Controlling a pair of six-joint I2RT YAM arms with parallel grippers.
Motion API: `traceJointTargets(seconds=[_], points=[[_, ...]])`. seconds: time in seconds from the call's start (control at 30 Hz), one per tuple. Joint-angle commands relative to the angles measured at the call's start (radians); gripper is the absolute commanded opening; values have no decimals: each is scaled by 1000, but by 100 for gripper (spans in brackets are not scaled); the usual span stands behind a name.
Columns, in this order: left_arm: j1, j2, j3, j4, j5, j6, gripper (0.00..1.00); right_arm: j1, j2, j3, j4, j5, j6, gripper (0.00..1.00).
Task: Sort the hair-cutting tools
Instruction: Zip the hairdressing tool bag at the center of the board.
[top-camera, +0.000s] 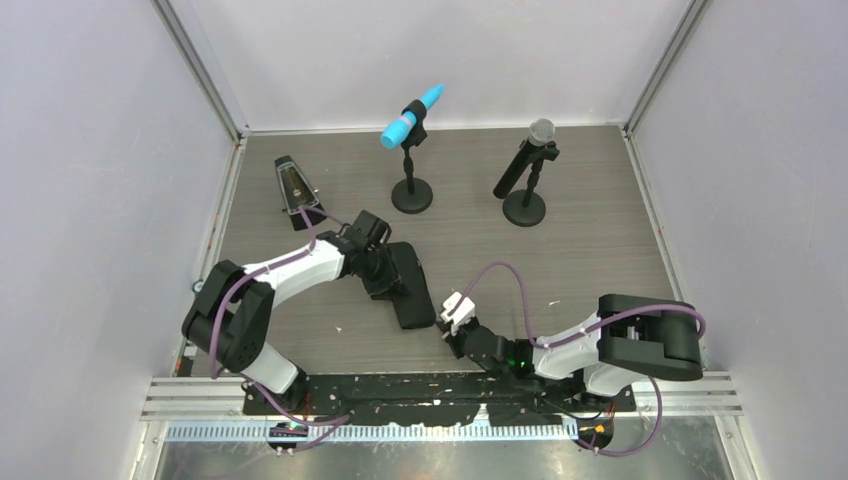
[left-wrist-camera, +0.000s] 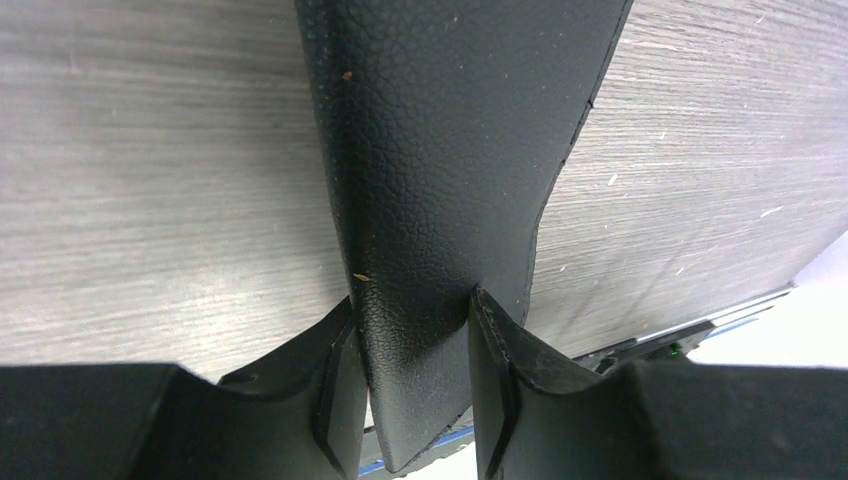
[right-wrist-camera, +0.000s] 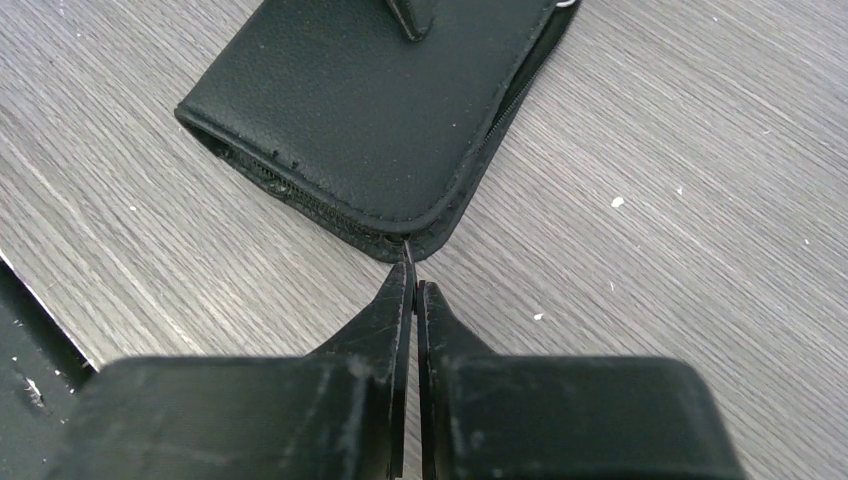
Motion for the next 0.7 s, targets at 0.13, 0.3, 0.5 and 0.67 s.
traceJointTargets(seconds=[0.13,0.3,0.5,0.67], points=[[23,117,146,-218,-106,330,31,-35,49,128,-219,-87,-78,5],[29,124,213,-267,-152,336,66,-35,95,192,-133,-294,-99,5],[126,-143,61,-222,-218,141,92,-35,178,307,-94,-413,-69,5],[147,-393,-159,-163,-215,-31,92,-35,258,379,-54,-444,-56,5]])
